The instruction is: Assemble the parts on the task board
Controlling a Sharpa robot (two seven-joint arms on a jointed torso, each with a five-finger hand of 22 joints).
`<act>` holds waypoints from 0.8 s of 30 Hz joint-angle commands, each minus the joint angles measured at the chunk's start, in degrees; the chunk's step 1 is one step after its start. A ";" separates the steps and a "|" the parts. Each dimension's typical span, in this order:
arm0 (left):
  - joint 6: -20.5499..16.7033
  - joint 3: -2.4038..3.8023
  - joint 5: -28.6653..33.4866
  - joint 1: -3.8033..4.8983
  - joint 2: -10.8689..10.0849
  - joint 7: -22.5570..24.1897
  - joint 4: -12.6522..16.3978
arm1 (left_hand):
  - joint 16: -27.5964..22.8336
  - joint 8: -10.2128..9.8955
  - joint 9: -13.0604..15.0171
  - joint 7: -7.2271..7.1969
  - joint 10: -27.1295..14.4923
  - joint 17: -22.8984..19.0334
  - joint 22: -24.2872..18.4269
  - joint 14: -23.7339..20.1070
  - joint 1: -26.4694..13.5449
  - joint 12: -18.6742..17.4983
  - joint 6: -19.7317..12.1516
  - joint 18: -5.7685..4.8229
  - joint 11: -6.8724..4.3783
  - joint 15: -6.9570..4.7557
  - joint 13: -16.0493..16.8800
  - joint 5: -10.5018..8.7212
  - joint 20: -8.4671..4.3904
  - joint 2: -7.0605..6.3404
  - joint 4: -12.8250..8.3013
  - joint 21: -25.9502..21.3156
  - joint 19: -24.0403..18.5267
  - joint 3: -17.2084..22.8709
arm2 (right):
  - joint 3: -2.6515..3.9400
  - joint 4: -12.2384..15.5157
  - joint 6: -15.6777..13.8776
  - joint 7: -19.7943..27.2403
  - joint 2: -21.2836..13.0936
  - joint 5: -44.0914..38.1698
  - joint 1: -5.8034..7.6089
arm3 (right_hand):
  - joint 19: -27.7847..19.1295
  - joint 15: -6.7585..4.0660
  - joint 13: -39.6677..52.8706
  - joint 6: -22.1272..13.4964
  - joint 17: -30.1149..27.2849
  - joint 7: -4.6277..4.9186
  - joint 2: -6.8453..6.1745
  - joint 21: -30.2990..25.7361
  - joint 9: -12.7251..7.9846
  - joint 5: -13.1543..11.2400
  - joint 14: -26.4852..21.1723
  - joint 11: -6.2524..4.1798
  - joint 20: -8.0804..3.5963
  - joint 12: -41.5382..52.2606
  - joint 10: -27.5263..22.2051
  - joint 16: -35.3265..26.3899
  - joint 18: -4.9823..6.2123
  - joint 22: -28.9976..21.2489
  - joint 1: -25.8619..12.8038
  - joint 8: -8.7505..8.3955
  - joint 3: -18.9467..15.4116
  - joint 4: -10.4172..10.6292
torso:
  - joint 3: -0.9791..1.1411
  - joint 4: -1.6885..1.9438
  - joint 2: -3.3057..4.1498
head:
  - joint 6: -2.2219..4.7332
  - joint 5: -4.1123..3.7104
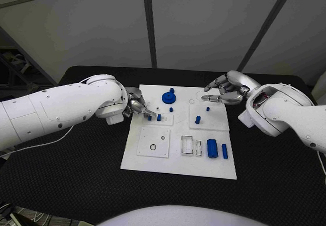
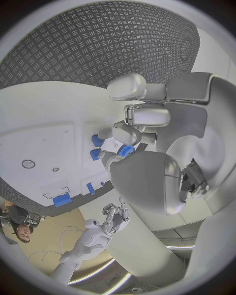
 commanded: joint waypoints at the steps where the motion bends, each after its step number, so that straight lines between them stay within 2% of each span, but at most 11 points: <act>1: 0.81 0.05 0.32 0.05 0.02 -0.13 0.10 | -0.21 -0.33 -0.11 0.17 2.11 12.14 0.07 5.20 -0.73 -0.38 0.18 -1.33 0.37 0.10 6.63 -0.24 0.25 0.05 -0.09 -0.18 -0.07 -0.90 | 0.04 0.01 0.19 0.23 0.06 -0.14 0.12 | -0.01 -0.43 1.71 0.33 0.98 0.07 0.12 -0.33 0.08 0.33 2.57 -0.48 0.00 -0.02 0.06 -0.29 0.33 -0.04 -0.19 -0.20 0.04 0.28 | 0.01 0.00 -0.02 | 0.02 0.02; 4: 0.95 0.05 0.31 0.05 0.06 -0.22 0.02 | -0.19 -0.48 -0.21 0.16 2.10 12.17 0.09 5.21 -0.33 -0.40 0.38 -1.31 0.36 0.13 6.63 -0.25 0.28 1.28 -0.28 -0.28 -0.08 -4.05 | 0.04 0.00 0.21 0.23 0.07 -0.14 0.12 | -0.01 -0.43 1.71 0.33 0.98 0.07 0.12 -0.33 0.08 0.33 2.57 -0.48 0.00 -0.02 0.06 -0.29 0.33 -0.04 -0.19 -0.20 0.04 0.28 | 0.00 -0.02 0.00 | -0.01 0.06; 7: 1.09 0.05 0.24 0.05 0.14 -0.28 -0.12 | -0.21 -0.56 -0.24 0.16 2.09 12.14 0.11 5.20 0.36 -0.40 0.39 -1.31 0.38 0.11 6.64 -0.24 0.29 1.81 -0.39 -0.33 -0.08 -5.26 | 0.04 -0.02 0.23 0.24 0.07 -0.14 0.12 | -0.01 -0.43 1.71 0.33 0.98 0.07 0.12 -0.33 0.08 0.33 2.57 -0.48 0.00 -0.02 0.06 -0.29 0.33 -0.04 -0.19 -0.20 0.04 0.28 | 0.00 -0.04 -0.01 | -0.07 0.07; 17: 2.00 0.04 -1.07 0.04 0.37 -0.60 -0.26 | -0.11 -0.62 -0.26 0.09 2.12 12.29 0.25 5.24 2.86 -0.19 0.43 -1.31 0.33 0.07 6.70 -0.18 0.28 3.54 -1.14 -0.33 -0.01 -6.01 | 0.04 -0.02 0.40 0.26 0.12 -0.14 0.11 | 0.00 -0.43 1.76 0.33 0.99 0.07 0.12 -0.33 0.09 0.33 2.58 -0.48 0.00 0.04 0.09 -0.28 0.33 -0.02 -0.18 -0.20 0.05 0.30 | 0.02 -0.02 0.04 | -0.28 0.08; 24: 2.52 0.03 -1.84 0.04 0.58 -0.66 -0.31 | -0.08 -0.66 -0.30 0.08 2.12 12.32 0.30 5.25 4.17 -0.17 0.43 -1.31 0.33 0.07 6.69 -0.14 0.29 4.12 -1.72 -0.35 0.01 -6.24 | 0.04 -0.08 0.49 0.26 0.21 -0.14 0.11 | 0.00 -0.43 1.76 0.33 0.99 0.07 0.12 -0.33 0.09 0.33 2.58 -0.48 0.00 0.04 0.09 -0.28 0.33 -0.02 -0.18 -0.20 0.05 0.30 | -0.01 0.00 0.00 | -0.37 0.10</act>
